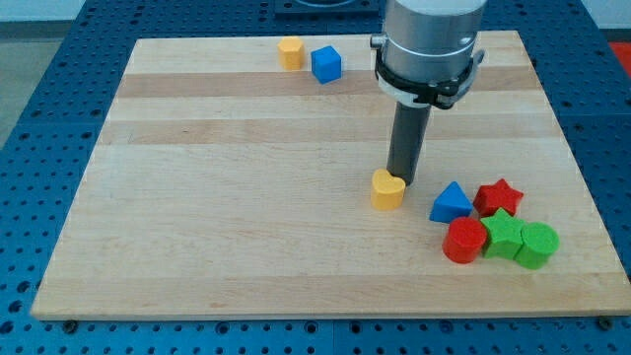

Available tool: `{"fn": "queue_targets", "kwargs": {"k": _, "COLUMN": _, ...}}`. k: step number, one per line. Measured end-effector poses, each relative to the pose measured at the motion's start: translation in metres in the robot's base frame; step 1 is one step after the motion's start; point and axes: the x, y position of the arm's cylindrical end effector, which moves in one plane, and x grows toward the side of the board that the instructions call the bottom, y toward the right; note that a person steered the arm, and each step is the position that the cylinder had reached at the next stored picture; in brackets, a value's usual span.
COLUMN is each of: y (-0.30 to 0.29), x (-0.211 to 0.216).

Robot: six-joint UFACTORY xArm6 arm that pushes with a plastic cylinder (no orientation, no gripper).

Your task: Push the yellow heart into the red circle

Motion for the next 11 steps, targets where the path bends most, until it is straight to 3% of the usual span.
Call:
{"fn": "queue_targets", "kwargs": {"k": 2, "y": -0.016, "x": -0.015}}
{"fn": "queue_targets", "kwargs": {"k": 4, "y": -0.059, "x": -0.002}}
{"fn": "queue_targets", "kwargs": {"k": 11, "y": -0.004, "x": 0.044}}
